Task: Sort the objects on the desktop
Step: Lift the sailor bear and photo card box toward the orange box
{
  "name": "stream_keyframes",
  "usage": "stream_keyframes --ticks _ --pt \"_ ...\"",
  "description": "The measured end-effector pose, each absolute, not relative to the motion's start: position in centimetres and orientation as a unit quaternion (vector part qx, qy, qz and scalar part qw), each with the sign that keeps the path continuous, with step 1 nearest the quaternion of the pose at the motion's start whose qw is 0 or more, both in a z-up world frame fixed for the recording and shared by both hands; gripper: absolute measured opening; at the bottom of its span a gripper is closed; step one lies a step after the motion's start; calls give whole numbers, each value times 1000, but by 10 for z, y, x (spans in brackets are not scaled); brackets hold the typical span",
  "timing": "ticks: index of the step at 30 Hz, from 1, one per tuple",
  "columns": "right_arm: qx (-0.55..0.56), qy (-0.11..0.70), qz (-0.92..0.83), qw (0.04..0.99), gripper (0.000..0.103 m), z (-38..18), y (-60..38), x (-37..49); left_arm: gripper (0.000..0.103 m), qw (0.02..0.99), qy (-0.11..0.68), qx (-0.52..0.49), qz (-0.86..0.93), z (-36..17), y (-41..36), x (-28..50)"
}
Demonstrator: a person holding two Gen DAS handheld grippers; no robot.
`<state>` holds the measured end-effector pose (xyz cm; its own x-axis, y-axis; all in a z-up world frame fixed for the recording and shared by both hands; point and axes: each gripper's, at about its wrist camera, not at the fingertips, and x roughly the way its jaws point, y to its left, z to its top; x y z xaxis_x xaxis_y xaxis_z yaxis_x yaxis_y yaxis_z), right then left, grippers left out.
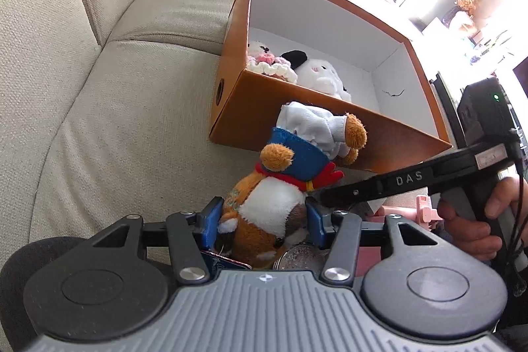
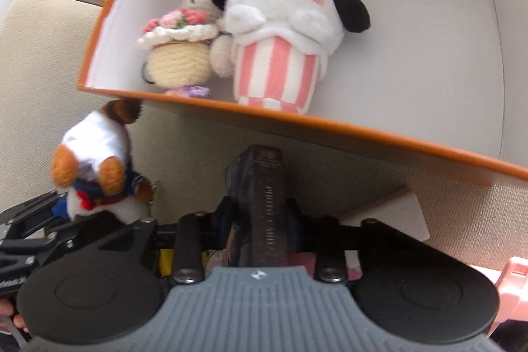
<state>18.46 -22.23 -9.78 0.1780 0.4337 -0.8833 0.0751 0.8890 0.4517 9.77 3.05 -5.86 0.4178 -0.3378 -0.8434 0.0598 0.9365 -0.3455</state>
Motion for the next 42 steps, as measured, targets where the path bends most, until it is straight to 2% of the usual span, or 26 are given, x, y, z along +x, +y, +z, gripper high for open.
stream_keyframes --ticks 1,7,12,20,25,31,36,42 --pt "204 627 125 741 24 -94 -221 182 60 832 524 -135 -119 -57 30 97" --pt "179 591 132 775 24 -53 -214 155 60 833 507 -184 -126 -35 34 86" --pt "179 543 134 809 24 4 -226 135 60 844 481 -198 -135 -6 25 88" --pt "184 450 53 872 24 65 -274 142 60 846 459 -223 -155 27 -16 143" --pt "199 434 -2 879 24 68 -303 159 60 837 469 -227 -164 22 -58 186" --pt "204 450 -55 867 24 44 -324 174 60 808 527 -221 -140 -27 -90 229" --pt "213 480 -64 849 24 7 -329 190 60 786 572 -201 -121 -66 -105 241" --pt "204 506 -83 834 24 -15 -327 201 62 772 605 -164 -110 -82 -120 240"
